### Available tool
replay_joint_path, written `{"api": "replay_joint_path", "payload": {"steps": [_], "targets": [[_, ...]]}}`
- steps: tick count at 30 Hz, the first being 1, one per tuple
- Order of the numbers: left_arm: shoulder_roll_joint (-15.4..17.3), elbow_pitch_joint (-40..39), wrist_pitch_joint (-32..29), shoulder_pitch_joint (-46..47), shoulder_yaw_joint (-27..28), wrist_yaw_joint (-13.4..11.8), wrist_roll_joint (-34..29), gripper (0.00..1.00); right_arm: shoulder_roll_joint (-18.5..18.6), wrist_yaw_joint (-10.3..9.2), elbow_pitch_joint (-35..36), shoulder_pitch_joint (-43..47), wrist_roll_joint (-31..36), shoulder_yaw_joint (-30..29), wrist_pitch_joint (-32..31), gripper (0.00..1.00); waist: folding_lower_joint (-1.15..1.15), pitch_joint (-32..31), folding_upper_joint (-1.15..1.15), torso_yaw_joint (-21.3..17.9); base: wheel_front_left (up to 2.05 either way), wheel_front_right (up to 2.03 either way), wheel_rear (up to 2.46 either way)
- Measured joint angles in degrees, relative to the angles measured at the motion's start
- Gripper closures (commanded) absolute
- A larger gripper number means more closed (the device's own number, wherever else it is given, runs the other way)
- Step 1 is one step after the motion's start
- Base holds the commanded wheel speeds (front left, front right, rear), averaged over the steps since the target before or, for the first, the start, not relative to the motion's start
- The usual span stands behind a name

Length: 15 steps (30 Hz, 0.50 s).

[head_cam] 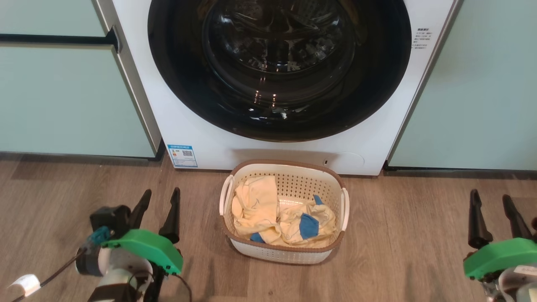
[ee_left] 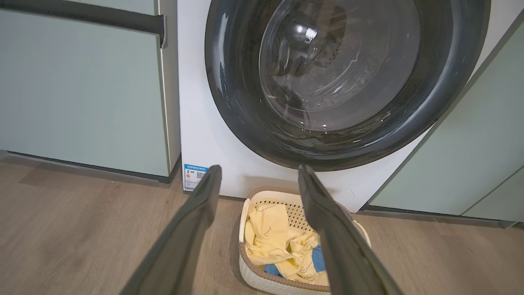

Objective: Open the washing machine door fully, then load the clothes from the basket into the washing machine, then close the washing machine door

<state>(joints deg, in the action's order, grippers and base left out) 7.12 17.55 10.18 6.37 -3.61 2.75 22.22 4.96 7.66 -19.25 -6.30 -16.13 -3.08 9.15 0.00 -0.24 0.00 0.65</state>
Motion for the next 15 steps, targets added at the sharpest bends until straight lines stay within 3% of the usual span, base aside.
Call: {"api": "replay_joint_path", "payload": {"steps": [15], "targets": [[0.5, 0.4, 2.5, 1.2, -0.2, -0.4, -10.3, 0.00, 0.1, 0.00, 1.3, 0.0, 9.6, 0.9, 1.7, 0.00, 0.00, 0.2, 0.00, 0.0, 0.00, 0.00, 0.00]]}}
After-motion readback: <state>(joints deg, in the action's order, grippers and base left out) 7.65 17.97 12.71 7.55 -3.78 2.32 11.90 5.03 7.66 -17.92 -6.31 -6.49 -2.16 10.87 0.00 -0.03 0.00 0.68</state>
